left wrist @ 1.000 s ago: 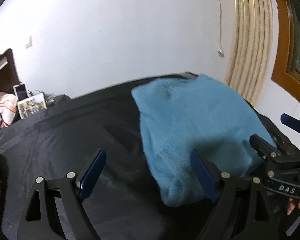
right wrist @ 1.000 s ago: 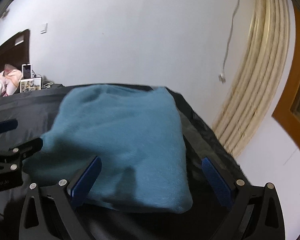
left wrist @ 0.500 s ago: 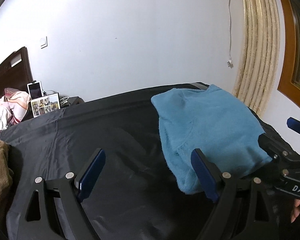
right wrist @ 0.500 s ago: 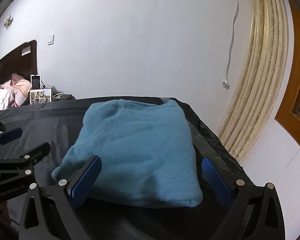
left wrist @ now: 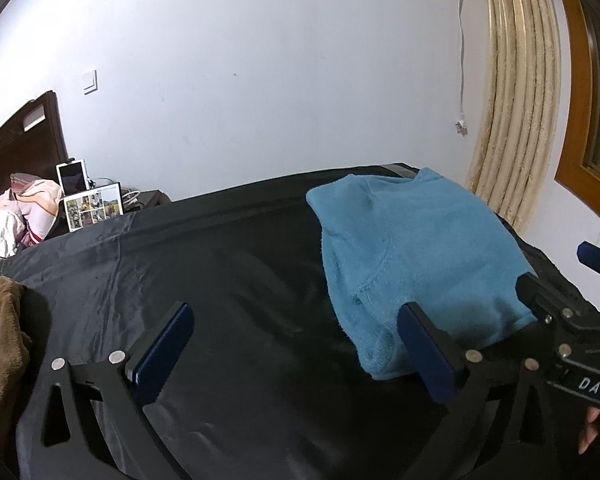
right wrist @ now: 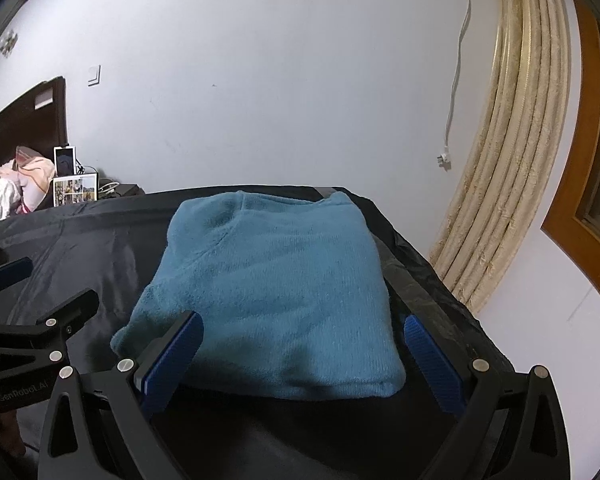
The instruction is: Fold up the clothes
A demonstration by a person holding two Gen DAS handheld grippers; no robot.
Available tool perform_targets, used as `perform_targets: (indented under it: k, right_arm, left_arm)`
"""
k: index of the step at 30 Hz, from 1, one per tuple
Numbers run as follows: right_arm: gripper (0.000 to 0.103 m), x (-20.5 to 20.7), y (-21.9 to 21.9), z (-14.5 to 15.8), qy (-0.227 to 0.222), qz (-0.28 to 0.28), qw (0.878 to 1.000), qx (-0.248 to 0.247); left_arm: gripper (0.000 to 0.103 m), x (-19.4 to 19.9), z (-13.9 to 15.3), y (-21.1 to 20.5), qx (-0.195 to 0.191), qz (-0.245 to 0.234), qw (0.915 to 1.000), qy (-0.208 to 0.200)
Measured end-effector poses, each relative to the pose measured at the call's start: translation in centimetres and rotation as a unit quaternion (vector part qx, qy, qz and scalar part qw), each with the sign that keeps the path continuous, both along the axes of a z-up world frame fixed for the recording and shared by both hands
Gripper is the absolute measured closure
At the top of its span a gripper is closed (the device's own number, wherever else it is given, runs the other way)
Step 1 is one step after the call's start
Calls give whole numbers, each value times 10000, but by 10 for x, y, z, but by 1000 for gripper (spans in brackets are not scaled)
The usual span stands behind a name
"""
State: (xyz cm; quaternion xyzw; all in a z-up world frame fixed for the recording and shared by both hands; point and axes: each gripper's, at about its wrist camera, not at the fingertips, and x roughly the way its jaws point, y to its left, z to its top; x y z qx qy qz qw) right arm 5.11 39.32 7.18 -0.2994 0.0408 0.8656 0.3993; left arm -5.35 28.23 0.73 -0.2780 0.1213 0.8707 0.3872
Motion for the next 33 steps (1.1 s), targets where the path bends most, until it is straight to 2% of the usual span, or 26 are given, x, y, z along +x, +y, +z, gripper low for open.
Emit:
perform_targets:
  k: [7, 18, 33]
  right_arm:
    - [1, -2, -11, 1, -134, -72, 9996, 248]
    - [1, 0, -13, 3, -64, -109, 9996, 254]
    - [1, 2, -15, 7, 27, -165, 9995, 277]
  left_arm:
    - [1, 2, -2, 2, -149, 65, 9999, -7]
    - [1, 2, -3, 3, -192, 20, 9998, -105]
    - [1, 4, 5, -1, -129, 4, 9999, 15]
